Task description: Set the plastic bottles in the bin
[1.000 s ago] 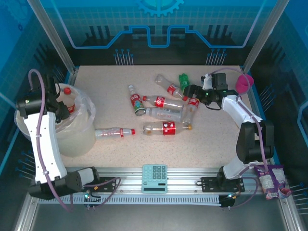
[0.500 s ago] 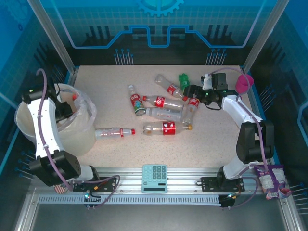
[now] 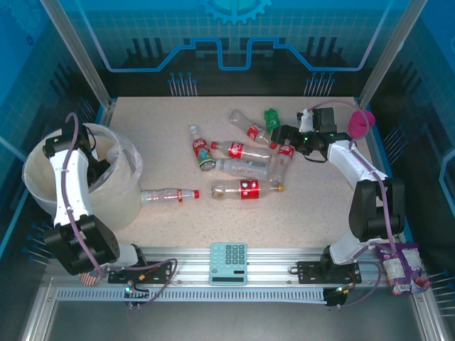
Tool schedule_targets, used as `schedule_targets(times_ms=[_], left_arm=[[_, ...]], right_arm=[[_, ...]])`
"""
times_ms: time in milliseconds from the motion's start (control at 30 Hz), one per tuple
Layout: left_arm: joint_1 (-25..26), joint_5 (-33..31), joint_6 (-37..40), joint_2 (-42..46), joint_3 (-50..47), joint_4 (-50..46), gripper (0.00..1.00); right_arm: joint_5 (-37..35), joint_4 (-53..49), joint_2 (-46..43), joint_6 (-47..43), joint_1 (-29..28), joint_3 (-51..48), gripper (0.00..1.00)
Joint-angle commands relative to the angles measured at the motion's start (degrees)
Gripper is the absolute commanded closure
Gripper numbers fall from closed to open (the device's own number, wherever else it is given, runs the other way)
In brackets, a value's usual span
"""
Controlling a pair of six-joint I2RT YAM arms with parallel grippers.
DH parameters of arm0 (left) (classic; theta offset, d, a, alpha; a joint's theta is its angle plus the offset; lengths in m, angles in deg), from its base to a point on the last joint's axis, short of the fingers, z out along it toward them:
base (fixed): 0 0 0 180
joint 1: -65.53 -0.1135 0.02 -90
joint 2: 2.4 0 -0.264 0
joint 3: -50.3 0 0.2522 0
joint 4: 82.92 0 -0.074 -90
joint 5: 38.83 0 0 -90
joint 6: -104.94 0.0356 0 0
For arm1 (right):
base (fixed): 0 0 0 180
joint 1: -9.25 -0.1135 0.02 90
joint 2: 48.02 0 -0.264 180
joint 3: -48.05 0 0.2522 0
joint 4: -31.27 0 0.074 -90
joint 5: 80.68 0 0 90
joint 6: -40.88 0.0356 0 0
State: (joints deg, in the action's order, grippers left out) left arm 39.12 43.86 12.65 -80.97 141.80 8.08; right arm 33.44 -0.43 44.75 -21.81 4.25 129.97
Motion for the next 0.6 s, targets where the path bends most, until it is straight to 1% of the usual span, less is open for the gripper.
schedule_targets(times_ms=[0, 67, 267, 367, 467, 567], left_arm=[[-0.52, 1.2, 0.18, 1.47, 1.14, -0.46, 0.11], [-0.47, 1.24, 0.09, 1.98, 2.16, -0.99, 0.01], [-0.48, 0.26, -0.05, 3.63, 4.55, -2.09, 0.01], [-0.45, -0.14, 0.48, 4.62, 6.61, -2.76, 0.01], [-0.46, -1.06, 1.09, 5.58, 10.07, -4.31, 0.01], [-0.46, -3.48, 1.4, 6.74, 14.74, -5.48, 0.01]], right_arm=[[-0.59, 0.05, 0.13, -0.98, -0.56, 0.66, 0.01], [-0.57, -0.08, 0.13, -0.99, -0.54, 0.74, 0.01], [-0.65, -0.05, -0.05, -0.84, -0.55, 0.66, 0.01], [-1.38, -2.49, 0.15, -1.98, -0.28, 2.04, 0.01], [-2.02, -4.71, 0.0, -2.65, 0.71, 3.5, 0.01], [-2.58, -5.59, -0.54, -2.57, 1.39, 3.82, 0.01]])
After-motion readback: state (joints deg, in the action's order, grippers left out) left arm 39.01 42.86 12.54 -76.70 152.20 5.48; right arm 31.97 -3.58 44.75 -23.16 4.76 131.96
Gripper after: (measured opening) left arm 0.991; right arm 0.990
